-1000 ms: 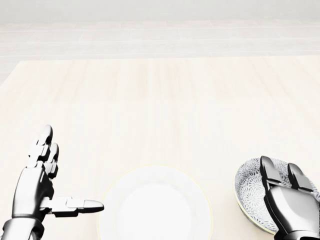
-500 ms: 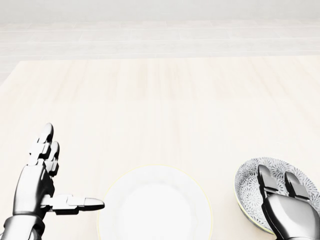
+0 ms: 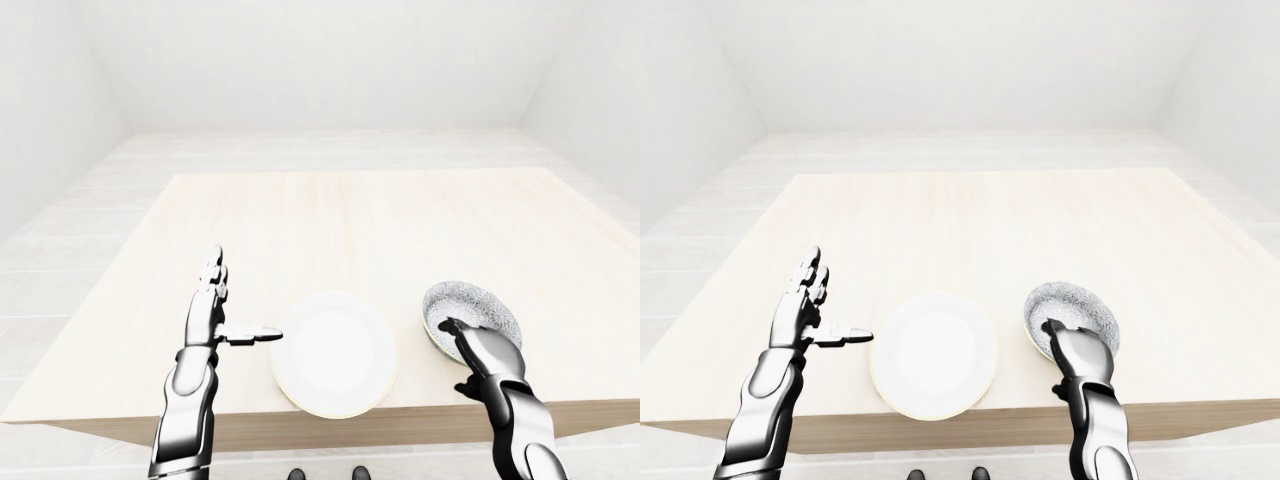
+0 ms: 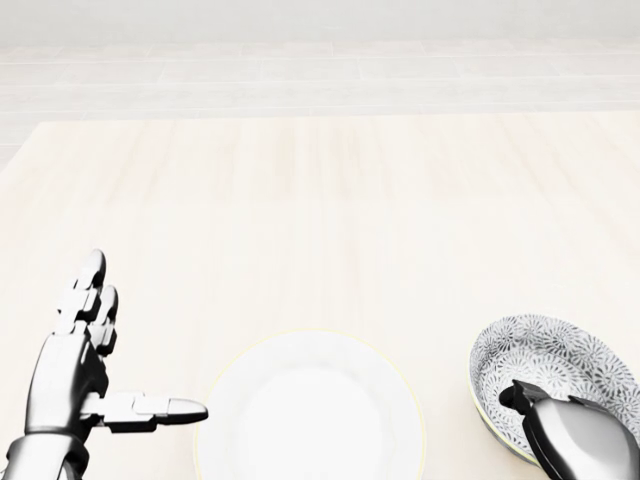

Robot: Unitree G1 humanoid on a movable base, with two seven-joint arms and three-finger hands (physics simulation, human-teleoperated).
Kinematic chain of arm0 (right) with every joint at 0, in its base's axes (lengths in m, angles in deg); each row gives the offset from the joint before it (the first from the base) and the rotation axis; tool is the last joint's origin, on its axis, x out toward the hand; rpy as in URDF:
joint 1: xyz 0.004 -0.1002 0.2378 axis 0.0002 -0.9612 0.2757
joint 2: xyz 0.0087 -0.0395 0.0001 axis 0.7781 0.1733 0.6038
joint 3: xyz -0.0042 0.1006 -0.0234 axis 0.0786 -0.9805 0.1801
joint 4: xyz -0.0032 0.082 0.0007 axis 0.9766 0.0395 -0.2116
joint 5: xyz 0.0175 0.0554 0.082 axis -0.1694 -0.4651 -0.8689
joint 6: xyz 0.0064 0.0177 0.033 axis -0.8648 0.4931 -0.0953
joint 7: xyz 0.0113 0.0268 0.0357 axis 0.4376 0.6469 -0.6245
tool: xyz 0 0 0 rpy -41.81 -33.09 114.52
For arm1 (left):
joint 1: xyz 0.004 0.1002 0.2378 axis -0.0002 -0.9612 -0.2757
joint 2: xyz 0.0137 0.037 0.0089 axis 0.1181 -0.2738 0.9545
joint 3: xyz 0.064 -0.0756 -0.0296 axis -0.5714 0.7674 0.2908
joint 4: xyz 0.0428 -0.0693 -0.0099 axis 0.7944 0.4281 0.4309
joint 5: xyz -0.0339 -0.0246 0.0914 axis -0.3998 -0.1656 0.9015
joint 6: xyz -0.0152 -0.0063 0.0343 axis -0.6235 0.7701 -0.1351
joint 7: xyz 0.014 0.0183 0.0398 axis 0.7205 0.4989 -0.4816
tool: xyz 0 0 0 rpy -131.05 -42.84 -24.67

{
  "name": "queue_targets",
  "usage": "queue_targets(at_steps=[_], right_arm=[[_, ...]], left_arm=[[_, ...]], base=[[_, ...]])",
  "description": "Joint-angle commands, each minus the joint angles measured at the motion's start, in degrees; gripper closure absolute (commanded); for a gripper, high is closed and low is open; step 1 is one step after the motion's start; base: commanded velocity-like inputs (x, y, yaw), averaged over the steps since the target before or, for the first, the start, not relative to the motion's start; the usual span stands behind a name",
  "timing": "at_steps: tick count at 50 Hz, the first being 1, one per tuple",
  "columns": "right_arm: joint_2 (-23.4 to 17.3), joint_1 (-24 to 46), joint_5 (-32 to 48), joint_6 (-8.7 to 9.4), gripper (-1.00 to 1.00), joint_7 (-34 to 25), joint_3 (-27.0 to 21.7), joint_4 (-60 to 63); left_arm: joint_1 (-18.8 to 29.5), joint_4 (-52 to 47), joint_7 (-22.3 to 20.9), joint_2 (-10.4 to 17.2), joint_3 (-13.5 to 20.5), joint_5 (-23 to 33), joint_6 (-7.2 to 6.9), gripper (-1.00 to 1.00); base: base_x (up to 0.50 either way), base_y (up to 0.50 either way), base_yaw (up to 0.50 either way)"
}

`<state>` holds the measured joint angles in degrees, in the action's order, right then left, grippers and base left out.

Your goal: Put the bowl on the plate.

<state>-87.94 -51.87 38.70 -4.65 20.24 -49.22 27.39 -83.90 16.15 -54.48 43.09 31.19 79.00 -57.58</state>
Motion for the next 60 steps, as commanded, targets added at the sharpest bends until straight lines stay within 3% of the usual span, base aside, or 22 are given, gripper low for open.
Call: queue_targets(at_steps=[1,2,15,26,38,60], right_arm=[[0.12,-0.53,-0.03,0.0,-0.13,-0.67,-0.17,0.39],[0.22,-0.52,-0.12,0.0,-0.06,-0.66,-0.22,0.34],[0.29,-0.4,-0.01,0.0,-0.06,-1.18,-0.05,0.41],[0.26,-0.71,0.04,0.0,0.08,-1.73,-0.39,1.15],[-0.05,0.58,0.76,0.0,0.24,-2.82,-0.44,1.96],[-0.23,0.81,2.02,0.0,0.26,-4.69,-1.08,5.93]], left_arm=[[-0.25,0.1,-0.01,0.01,0.13,-0.05,0.31,-1.0],[-0.28,0.09,-0.04,-0.01,0.12,-0.08,0.32,-1.0],[-0.21,0.18,0.07,-0.1,-0.01,-0.01,0.32,-1.0],[-0.25,0.36,0.08,-0.09,-0.06,-0.03,0.56,-1.0],[0.27,-0.25,-0.02,0.08,0.08,-0.22,-0.27,-1.0],[1.52,1.23,0.2,0.16,-0.27,-0.25,0.3,-1.0]], base=[[0.0,0.0,0.0],[0.0,0.0,0.0],[0.0,0.0,0.0],[0.0,0.0,0.0],[0.0,0.0,0.0],[0.0,0.0,0.0]])
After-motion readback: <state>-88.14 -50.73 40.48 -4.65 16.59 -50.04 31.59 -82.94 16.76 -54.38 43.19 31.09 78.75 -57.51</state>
